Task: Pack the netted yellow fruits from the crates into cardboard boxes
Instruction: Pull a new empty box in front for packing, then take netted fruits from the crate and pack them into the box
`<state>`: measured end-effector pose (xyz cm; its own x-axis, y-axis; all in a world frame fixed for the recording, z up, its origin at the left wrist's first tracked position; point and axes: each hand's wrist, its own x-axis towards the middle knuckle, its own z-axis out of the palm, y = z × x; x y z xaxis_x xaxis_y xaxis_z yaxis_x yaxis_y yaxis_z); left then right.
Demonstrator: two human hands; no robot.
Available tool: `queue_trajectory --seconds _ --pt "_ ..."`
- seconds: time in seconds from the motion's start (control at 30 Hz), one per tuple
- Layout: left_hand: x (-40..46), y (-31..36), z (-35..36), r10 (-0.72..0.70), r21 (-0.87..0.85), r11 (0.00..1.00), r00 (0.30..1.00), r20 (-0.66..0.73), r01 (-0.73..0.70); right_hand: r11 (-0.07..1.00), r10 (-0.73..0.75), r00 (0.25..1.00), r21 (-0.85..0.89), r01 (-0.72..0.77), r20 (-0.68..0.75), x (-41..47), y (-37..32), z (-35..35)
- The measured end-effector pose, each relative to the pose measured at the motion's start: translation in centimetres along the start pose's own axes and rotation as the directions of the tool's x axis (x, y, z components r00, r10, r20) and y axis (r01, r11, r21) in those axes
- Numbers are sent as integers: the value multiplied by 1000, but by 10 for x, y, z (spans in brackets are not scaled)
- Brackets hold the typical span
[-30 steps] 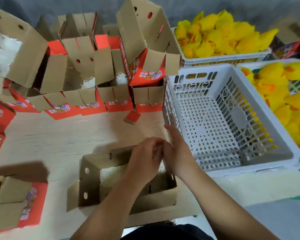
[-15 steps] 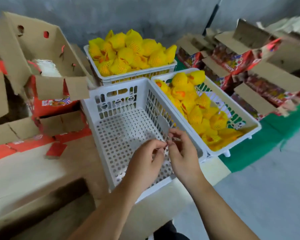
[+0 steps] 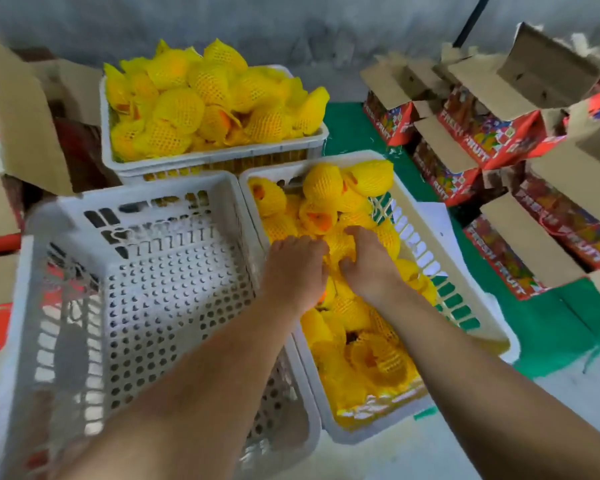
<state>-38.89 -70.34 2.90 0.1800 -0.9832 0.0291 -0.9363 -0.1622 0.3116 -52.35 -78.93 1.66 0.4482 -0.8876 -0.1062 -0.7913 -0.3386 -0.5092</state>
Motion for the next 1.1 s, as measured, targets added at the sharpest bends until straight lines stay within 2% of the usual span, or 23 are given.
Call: queue_trajectory --seconds 0.07,0.13,0.23,0.4,0.6,0.7,0.77,0.87,0.93,1.0,1.07,1.1 --pt "7 0 8 -73 80 994 996 -60 78 977 -115 993 -180 118 30 34 -4 7" --pt "9 1 11 -118 39 992 985 -124 124 908 -200 976 -357 218 87 60 -9 15" --pt "13 -2 9 -176 -55 984 969 -175 169 881 -222 971 -410 237 85 85 -14 30" --pt "15 -2 10 -212 -68 977 967 -142 204 945 -141 989 -290 148 46 100 -13 47" --pt "13 -1 9 -240 -123 967 960 -144 223 944 -310 950 -131 304 -28 94 14 32" --pt "13 -1 8 -239 -149 965 958 -156 217 932 -346 935 88 353 -85 81 31 15" --pt "13 -1 9 -212 -124 973 967 -138 195 892 -320 943 306 333 -94 66 36 5" --pt "12 0 9 -175 -20 984 978 -116 174 746 -317 948 625 230 30 37 29 -2" --pt "13 -2 11 -168 -9 986 978 -122 168 653 -354 928 741 156 117 20 23 1" --pt "13 -4 11 -183 -54 983 975 -124 177 614 -403 908 768 180 110 9 19 0" --pt "13 -5 12 -207 -95 976 971 -119 197 737 -347 937 608 296 -35 15 16 -12" --pt "13 -5 13 -221 -114 972 968 -118 208 839 -309 933 410 358 -183 29 20 -21"
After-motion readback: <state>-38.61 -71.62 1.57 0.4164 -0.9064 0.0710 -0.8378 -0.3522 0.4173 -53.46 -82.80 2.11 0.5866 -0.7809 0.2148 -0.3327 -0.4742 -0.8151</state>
